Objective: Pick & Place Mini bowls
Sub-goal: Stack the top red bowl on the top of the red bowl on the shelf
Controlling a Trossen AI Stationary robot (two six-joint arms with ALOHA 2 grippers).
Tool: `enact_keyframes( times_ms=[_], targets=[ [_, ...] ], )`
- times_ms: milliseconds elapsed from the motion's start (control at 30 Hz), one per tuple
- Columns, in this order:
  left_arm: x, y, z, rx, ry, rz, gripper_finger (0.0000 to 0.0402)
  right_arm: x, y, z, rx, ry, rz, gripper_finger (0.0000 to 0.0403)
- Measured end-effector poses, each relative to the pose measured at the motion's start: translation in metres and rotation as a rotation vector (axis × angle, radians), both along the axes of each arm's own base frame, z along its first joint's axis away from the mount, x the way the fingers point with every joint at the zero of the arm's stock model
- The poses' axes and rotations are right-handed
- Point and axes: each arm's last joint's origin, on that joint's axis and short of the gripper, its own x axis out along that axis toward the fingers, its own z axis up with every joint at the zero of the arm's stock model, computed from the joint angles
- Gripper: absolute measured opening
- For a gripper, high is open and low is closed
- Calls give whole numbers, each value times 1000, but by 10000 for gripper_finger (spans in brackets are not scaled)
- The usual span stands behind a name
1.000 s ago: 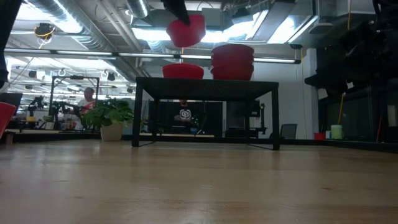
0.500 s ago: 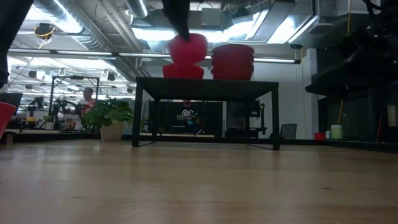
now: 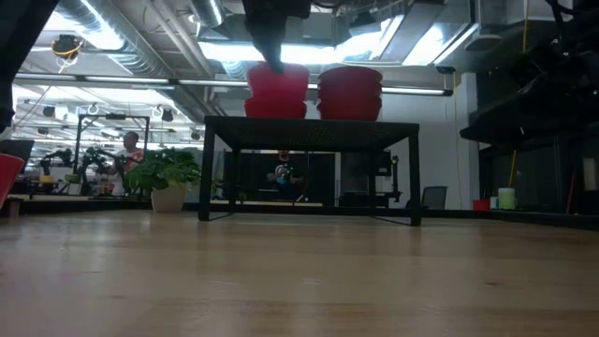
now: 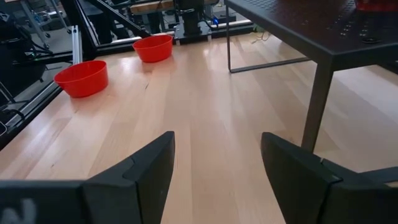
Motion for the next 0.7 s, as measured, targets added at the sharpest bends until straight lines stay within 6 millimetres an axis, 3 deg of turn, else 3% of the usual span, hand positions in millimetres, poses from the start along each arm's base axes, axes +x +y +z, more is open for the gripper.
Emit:
enact_keyframes(
  times_ms=[367,700],
  targets=[
    [-4,14,0,21,-9,88,14,0,0,0,3,0,-1,236],
    [-3,14,1,33,-7,76,96,0,0,0,4,-1,-1,236]
  ],
)
